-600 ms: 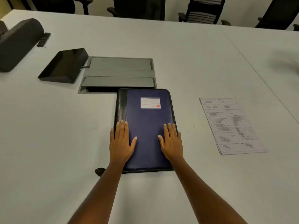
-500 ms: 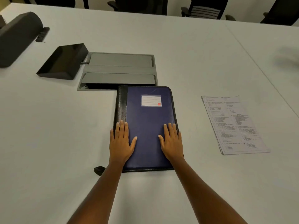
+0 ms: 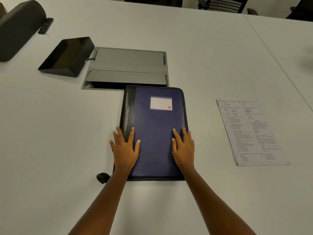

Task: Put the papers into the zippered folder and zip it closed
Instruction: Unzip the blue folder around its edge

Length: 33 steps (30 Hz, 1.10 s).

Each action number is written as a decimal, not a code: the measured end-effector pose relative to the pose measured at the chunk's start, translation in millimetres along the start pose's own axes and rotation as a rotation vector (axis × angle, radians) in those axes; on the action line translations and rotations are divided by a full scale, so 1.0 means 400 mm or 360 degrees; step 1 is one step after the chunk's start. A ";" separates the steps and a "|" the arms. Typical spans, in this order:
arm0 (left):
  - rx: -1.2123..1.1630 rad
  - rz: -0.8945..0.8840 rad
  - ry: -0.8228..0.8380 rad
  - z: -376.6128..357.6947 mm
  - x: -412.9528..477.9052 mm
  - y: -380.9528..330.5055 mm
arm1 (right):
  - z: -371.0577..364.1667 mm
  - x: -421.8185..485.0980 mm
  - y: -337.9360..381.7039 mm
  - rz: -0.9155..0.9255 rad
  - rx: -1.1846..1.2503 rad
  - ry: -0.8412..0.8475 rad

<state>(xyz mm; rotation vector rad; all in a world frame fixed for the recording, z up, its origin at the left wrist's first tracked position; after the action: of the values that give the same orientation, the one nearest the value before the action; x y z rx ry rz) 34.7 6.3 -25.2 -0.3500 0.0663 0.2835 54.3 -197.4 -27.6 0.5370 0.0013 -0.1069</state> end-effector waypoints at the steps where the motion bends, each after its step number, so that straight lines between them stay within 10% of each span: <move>1: -0.0048 0.0028 -0.0005 0.003 0.003 0.000 | 0.005 0.003 -0.002 -0.0059 0.0092 -0.0044; 33: -0.0426 0.0129 -0.0058 0.002 -0.153 0.000 | 0.034 -0.141 -0.059 -0.0498 0.0467 -0.0313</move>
<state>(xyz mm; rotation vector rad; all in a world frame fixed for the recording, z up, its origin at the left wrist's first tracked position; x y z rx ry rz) -24.1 -9.3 -17.5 -0.6089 0.0063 0.3801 -4.7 -218.8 -26.1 0.8151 -0.1242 -0.4706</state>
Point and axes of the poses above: each hand's wrist, its own x-axis towards the middle knuckle, its own z-axis out of the back of the hand, y = z × x, the point moved 3 cm from there along x, towards the middle knuckle, and after that the axes turned 4 degrees about -y, right-handed, at the moved point
